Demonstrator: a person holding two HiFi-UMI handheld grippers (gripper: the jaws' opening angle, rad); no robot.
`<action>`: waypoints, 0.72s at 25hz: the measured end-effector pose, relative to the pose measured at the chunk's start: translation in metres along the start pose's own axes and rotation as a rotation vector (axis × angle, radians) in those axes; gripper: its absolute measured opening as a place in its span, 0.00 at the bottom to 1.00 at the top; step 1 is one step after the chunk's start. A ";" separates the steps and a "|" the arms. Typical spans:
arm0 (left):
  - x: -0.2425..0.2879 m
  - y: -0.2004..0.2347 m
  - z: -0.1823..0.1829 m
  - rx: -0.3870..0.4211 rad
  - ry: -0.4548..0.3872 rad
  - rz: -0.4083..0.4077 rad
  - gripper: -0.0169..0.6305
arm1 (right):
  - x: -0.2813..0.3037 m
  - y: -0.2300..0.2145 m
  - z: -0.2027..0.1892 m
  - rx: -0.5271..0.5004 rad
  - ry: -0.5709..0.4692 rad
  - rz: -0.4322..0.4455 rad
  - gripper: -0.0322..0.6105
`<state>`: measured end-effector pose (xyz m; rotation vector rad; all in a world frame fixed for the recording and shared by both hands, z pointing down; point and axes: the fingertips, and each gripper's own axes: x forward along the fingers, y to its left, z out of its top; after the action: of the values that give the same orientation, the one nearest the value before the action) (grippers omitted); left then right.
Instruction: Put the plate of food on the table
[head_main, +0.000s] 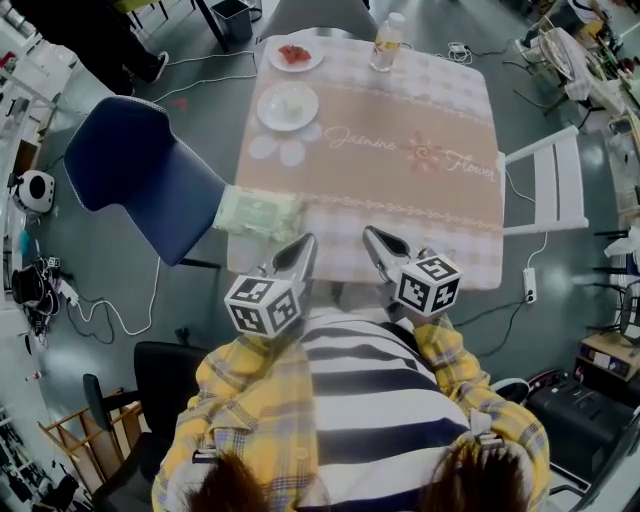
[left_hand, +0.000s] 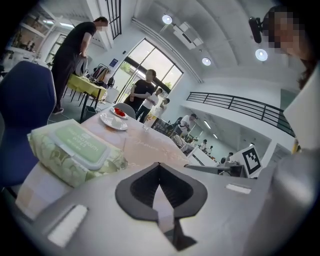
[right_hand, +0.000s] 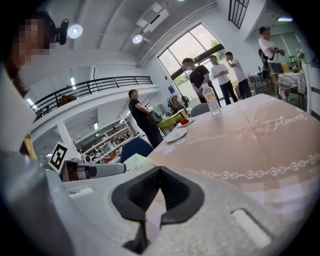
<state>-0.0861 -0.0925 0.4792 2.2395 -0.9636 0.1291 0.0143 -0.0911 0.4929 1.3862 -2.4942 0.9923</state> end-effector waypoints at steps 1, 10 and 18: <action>-0.001 0.000 0.000 0.001 -0.001 0.002 0.02 | 0.000 0.000 -0.001 -0.003 0.002 0.000 0.05; -0.010 -0.003 0.005 0.014 0.000 -0.020 0.02 | 0.000 0.006 0.001 -0.023 0.013 0.017 0.05; -0.007 -0.007 0.005 0.033 0.016 -0.021 0.02 | 0.003 0.005 -0.001 -0.015 0.028 0.026 0.05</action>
<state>-0.0878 -0.0877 0.4695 2.2745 -0.9357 0.1550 0.0081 -0.0910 0.4928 1.3303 -2.5005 0.9879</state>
